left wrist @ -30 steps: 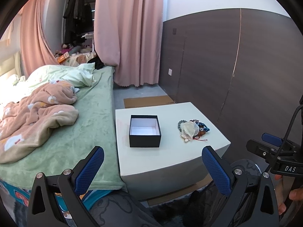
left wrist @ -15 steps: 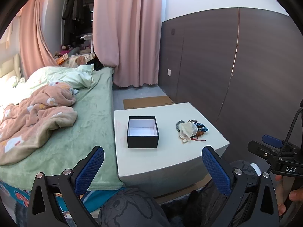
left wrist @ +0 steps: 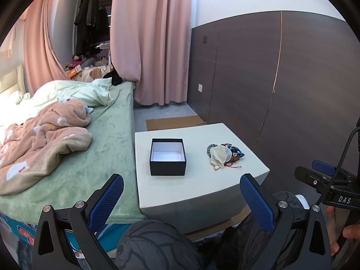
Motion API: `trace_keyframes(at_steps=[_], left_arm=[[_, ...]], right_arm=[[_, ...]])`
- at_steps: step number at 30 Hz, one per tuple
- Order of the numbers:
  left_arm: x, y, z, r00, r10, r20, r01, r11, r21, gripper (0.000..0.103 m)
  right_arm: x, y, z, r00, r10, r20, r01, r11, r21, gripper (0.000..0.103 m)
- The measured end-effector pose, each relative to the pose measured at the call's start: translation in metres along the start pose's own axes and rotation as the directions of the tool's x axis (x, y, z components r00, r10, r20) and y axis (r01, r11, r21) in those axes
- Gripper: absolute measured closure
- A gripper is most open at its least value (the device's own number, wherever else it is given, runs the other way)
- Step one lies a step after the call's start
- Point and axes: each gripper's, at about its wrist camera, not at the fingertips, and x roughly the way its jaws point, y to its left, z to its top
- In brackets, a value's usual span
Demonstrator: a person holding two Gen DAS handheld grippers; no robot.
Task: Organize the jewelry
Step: 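Move both tools toward the jewelry pile on the white table, then grasp the blue beaded bracelet with the right gripper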
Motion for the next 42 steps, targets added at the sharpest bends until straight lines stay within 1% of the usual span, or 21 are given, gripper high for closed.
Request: trace_keyframes(at_steps=[6,8,13,18,23,28,30,33,35,37,39,41,42], left_arm=[[0.0,-0.004,0.001,1.0,-0.024,-0.005,0.025,1.0,0.008,0.0],[0.005,-0.006,0.003,1.0,-0.031,-0.004,0.031,0.999,0.013,0.0],[0.025,-0.009,0.007,0.999,-0.043,-0.017,0.044,0.999,0.015,0.0],[0.05,-0.003,0.008,0.997,-0.059,-0.047,0.057,0.998,-0.035,0.0],[0.071,-0.005,0.01,0.995,-0.077,-0.064,0.074,0.996,-0.046,0.001],[0.096,-0.012,0.017,0.99,-0.092,-0.106,0.089,0.996,-0.029,0.006],[0.105,-0.013,0.021,0.988,-0.1,-0.116,0.097,0.995,-0.031,0.009],[0.122,-0.016,0.027,0.985,-0.11,-0.136,0.107,0.994,-0.031,0.01],[0.135,-0.02,0.031,0.981,-0.123,-0.153,0.118,0.992,-0.036,0.011],[0.149,-0.023,0.034,0.974,-0.135,-0.181,0.129,0.991,-0.045,0.017],[0.164,-0.027,0.039,0.966,-0.151,-0.212,0.144,0.988,-0.047,0.021],[0.178,-0.033,0.044,0.959,-0.162,-0.233,0.157,0.987,-0.037,0.023],[0.184,-0.035,0.046,0.956,-0.167,-0.241,0.164,0.986,-0.033,0.024]], right_arm=[[0.002,0.002,0.004,1.0,0.001,-0.007,-0.001,1.0,-0.004,0.0],[0.007,0.0,0.005,1.0,-0.011,-0.017,0.011,1.0,-0.011,0.0],[0.02,-0.017,0.01,0.999,-0.008,-0.047,0.009,1.0,0.02,0.0],[0.039,-0.034,0.018,0.997,0.022,-0.07,-0.019,0.999,0.049,0.0],[0.063,-0.055,0.026,0.994,0.061,-0.093,-0.051,0.993,0.11,0.0],[0.091,-0.079,0.041,0.989,0.119,-0.083,-0.098,0.97,0.223,0.002],[0.103,-0.084,0.048,0.988,0.132,-0.086,-0.108,0.964,0.245,0.002],[0.119,-0.091,0.059,0.985,0.149,-0.089,-0.12,0.955,0.271,0.003],[0.131,-0.099,0.067,0.983,0.155,-0.095,-0.119,0.945,0.304,0.006],[0.142,-0.11,0.072,0.981,0.169,-0.1,-0.123,0.927,0.354,0.014],[0.157,-0.124,0.077,0.977,0.189,-0.098,-0.131,0.899,0.418,0.015],[0.171,-0.134,0.08,0.979,0.183,-0.094,-0.122,0.885,0.449,0.018],[0.18,-0.138,0.079,0.978,0.185,-0.097,-0.12,0.878,0.464,0.021]])
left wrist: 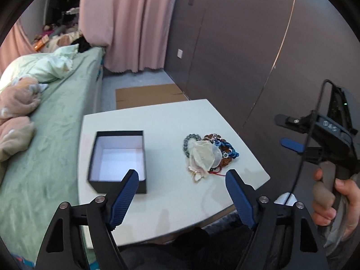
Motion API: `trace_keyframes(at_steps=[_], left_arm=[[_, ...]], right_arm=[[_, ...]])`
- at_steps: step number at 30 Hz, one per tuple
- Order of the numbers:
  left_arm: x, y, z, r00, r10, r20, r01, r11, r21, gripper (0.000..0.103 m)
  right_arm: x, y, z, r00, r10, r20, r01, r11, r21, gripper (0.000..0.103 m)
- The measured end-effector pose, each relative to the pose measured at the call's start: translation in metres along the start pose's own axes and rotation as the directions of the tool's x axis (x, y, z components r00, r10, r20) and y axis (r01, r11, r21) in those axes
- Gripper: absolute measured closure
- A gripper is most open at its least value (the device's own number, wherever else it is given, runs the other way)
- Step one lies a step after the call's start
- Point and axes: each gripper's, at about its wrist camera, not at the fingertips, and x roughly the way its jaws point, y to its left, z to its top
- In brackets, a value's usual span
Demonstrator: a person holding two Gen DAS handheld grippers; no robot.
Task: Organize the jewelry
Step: 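Grasp the blue beaded bracelet with the right gripper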
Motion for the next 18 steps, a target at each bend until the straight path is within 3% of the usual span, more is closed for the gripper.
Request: trace_keyframes(at_steps=[7,18], left_arm=[[0.055,-0.008,0.018,0.996,-0.037,-0.086,0.036,0.999,-0.004,0.033],[0.134,-0.015,0.022,0.977,-0.07,-0.203,0.063,0.997,-0.042,0.038]], right_arm=[[0.053,-0.048,-0.002,0.997,0.01,-0.079,-0.002,0.995,0.099,0.039],[0.107,-0.075,-0.005,0.981,0.0,-0.194,0.029,0.989,0.146,0.039]])
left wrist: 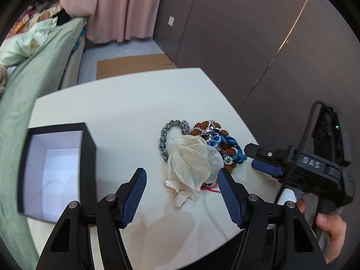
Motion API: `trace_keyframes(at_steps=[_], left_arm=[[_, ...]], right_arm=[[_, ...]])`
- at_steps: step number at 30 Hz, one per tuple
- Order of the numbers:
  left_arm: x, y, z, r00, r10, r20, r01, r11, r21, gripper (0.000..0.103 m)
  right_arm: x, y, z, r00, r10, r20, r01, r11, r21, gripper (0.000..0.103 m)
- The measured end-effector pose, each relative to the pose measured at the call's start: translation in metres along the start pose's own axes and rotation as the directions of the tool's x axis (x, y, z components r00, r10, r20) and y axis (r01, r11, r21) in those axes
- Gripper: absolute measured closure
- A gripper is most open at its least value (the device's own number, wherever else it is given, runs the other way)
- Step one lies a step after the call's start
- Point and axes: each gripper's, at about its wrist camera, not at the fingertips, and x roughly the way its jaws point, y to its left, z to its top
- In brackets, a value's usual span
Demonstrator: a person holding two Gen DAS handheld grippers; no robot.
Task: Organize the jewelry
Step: 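Grasp the blue beaded bracelet with the right gripper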
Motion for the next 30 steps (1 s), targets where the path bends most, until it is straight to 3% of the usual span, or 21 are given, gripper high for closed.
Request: trace_keyframes(at_steps=[7,10,12,14,16,19,21,30], left_arm=[[0.038,0.005,0.006,0.998,0.0,-0.059,-0.001,1.0,-0.016,0.048],[0.048,0.008,0.005,0.996,0.009,-0.089,-0.011,1.0,-0.021,0.068],[0.048,0.011,0.005,0.995,0.01,-0.094,-0.013,0.999,-0.033,0.091],[0.043,0.012,0.005,0.997,0.001,-0.078,-0.004,0.999,-0.041,0.101],[0.036,0.011,0.005,0.998,0.008,-0.055,-0.01,0.999,-0.035,0.101],[0.021,0.015,0.007,1.0,-0.011,-0.025,0.01,0.999,-0.047,0.102],[0.011,0.015,0.011,1.0,-0.017,-0.002,0.017,0.999,-0.052,0.102],[-0.049,0.016,0.008,0.995,-0.055,0.084,0.06,0.997,-0.057,0.102]], right_arm=[[0.012,0.008,0.005,1.0,-0.021,-0.018,0.02,0.999,-0.03,0.04],[0.013,0.007,0.006,0.999,-0.031,-0.01,0.03,0.999,-0.03,0.042],[0.013,0.009,0.007,0.999,-0.042,-0.006,0.042,0.998,-0.038,0.043],[0.014,0.012,0.006,0.997,-0.072,-0.001,0.072,0.996,-0.06,0.049],[0.017,0.015,0.004,0.995,-0.097,-0.014,0.095,0.993,-0.068,0.079],[0.018,0.013,0.002,0.997,-0.073,-0.03,0.072,0.996,-0.05,0.091],[0.011,0.014,0.002,0.996,-0.084,0.001,0.084,0.995,-0.056,0.091],[-0.027,0.016,-0.005,0.992,0.084,0.096,-0.084,0.996,0.002,0.091]])
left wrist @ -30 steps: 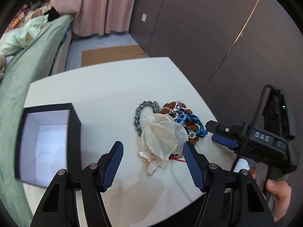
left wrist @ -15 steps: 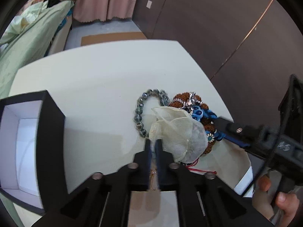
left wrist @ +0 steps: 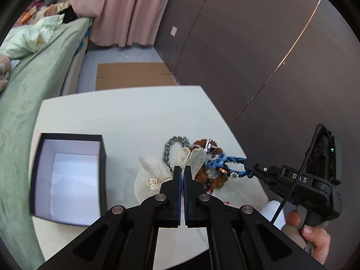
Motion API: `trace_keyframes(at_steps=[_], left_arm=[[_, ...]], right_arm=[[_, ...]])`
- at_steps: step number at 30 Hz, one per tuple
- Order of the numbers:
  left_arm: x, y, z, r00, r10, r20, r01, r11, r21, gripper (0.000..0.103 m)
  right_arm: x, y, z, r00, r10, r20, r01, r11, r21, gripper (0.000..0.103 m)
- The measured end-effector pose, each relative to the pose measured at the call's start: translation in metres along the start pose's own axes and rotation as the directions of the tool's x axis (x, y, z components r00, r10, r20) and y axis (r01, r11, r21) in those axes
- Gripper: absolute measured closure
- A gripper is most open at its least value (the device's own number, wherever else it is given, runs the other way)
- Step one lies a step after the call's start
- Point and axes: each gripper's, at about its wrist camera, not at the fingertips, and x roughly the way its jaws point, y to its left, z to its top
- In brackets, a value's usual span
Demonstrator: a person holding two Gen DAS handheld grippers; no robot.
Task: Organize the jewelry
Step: 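Grasp the blue beaded bracelet with the right gripper, then carry the blue bracelet into the black box and open the right gripper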
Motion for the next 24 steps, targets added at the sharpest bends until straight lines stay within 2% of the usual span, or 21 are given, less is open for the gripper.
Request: trace_keyframes(at_steps=[10,15,22,24], left_arm=[[-0.052,0.029,0.01,0.996,0.014,0.091,-0.01,0.999,-0.048,0.102],[-0.074,0.052,0.014,0.991,0.037,0.132,-0.026,0.996,-0.084,0.102],[-0.084,0.088,0.02,0.987,0.074,0.142,-0.052,0.987,-0.154,0.102],[-0.077,0.101,0.022,0.991,0.079,0.112,-0.057,0.981,-0.187,0.099]], right_arm=[[-0.016,0.053,0.002,0.997,0.066,0.027,-0.063,0.993,-0.095,0.091],[-0.019,0.099,0.006,0.994,0.109,0.011,-0.106,0.979,-0.176,0.091],[-0.004,0.161,0.007,0.988,0.149,-0.033,-0.152,0.95,-0.273,0.091],[0.002,0.173,0.004,0.986,0.157,-0.05,-0.165,0.943,-0.29,0.091]])
